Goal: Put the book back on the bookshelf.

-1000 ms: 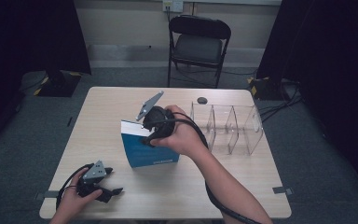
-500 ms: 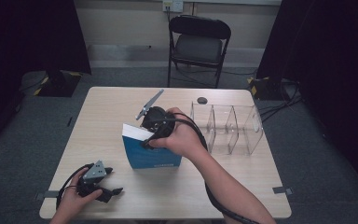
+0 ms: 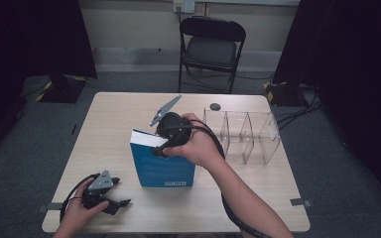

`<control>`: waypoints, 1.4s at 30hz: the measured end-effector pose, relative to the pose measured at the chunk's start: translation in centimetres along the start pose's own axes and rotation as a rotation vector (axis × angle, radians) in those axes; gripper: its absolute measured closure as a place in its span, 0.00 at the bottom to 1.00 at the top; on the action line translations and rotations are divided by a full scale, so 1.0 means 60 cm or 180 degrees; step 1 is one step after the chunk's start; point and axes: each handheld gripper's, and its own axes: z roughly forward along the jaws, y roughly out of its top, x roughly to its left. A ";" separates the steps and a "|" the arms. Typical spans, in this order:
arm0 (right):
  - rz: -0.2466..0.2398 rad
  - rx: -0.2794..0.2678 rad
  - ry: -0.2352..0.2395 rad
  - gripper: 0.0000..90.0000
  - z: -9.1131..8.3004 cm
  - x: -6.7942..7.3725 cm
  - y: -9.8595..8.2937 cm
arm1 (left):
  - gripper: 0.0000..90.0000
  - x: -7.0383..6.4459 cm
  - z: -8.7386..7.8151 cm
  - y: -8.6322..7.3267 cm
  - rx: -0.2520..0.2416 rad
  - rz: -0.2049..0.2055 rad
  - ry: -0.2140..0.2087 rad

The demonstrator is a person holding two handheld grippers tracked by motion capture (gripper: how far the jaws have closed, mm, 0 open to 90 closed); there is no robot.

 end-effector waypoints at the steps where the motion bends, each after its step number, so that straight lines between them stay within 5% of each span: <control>1: 0.0000 0.0000 0.0000 0.60 0.000 0.000 0.000 | 0.12 0.000 0.000 0.000 0.0000 0.0000 0.0000; 12: -0.0104 -0.0039 -0.0016 0.53 -0.001 -0.009 -0.009 | 0.11 0.000 0.000 0.000 0.0000 0.0001 0.0002; 22: -0.0179 -0.0042 -0.0011 0.57 -0.006 -0.015 -0.015 | 0.12 0.000 0.000 0.000 0.0001 0.0002 0.0002; 27: -0.0172 -0.0003 0.0063 0.56 -0.008 -0.011 -0.014 | 0.12 0.000 0.000 0.000 0.0000 0.0002 0.0002; 42: -0.0100 0.0067 -0.0020 0.47 -0.023 -0.017 -0.030 | 0.11 0.000 0.000 0.000 0.0000 0.0000 0.0004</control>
